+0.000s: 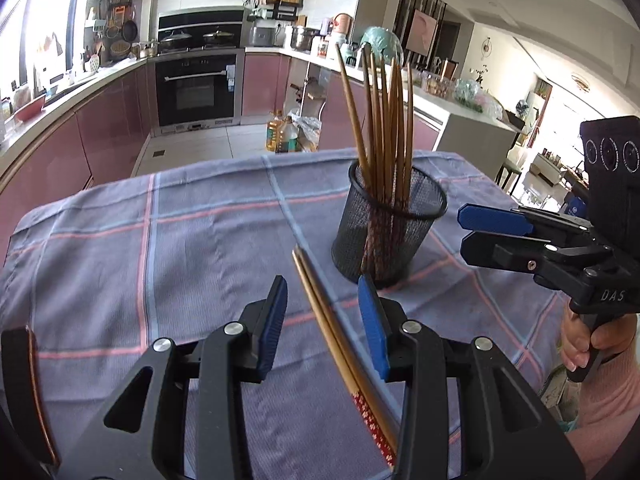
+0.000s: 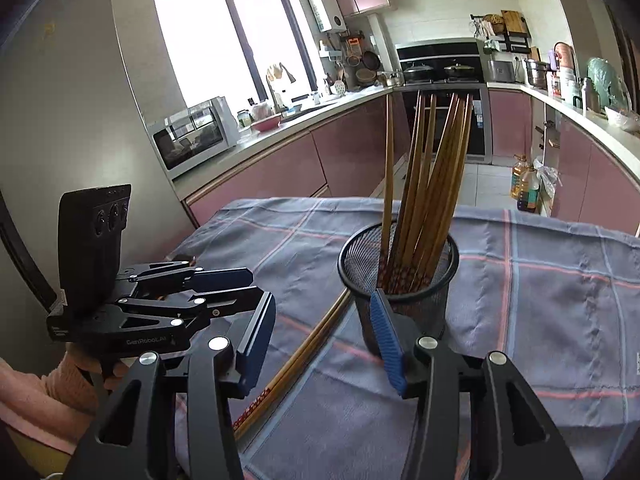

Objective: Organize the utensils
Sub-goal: 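Withdraw both open tools from the cup toward the last two chopsticks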

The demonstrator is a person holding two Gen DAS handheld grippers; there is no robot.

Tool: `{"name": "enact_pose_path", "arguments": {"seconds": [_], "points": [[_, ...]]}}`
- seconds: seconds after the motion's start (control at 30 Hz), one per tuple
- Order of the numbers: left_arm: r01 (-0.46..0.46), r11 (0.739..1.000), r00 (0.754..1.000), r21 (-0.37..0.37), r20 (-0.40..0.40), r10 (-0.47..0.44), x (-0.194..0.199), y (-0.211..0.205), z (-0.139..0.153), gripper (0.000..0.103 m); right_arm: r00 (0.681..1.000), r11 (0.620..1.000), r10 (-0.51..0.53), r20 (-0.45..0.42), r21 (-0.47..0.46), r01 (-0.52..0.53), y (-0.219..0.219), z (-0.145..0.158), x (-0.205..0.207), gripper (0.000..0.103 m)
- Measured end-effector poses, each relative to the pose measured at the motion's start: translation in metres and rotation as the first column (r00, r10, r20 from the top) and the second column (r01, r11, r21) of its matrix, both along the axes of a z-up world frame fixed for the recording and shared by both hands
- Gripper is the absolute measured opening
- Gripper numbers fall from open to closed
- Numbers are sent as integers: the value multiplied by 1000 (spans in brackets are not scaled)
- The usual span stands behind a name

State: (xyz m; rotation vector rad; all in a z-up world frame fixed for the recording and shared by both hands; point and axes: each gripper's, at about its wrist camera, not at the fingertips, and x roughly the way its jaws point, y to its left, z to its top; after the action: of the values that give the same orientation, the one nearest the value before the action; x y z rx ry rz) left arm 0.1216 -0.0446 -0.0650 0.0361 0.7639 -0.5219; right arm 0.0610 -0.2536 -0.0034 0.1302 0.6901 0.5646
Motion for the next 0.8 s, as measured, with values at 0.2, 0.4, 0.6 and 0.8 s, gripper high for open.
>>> {"name": "enact_pose_path", "arguments": {"seconds": [0.2,0.4,0.6,0.8], "points": [[-9,999,995,38,-102,13,-11,3,-45,37,995,1000,3,-103,-5,-3,10,-36,0,48],[-6,999,991,44,-135,12,-20,-1,-60,37,988,1000,5,-152,-7,-6,17,-52,0,48],[6,997,992,72,-129,3,-27,-11,-63,37,987,1000,11,-163,-10,-13,23,-57,-2,48],[-2,996,993,85,-118,12,-29,-12,-64,37,986,1000,12,-168,-19,-16,26,-58,-2,48]]}}
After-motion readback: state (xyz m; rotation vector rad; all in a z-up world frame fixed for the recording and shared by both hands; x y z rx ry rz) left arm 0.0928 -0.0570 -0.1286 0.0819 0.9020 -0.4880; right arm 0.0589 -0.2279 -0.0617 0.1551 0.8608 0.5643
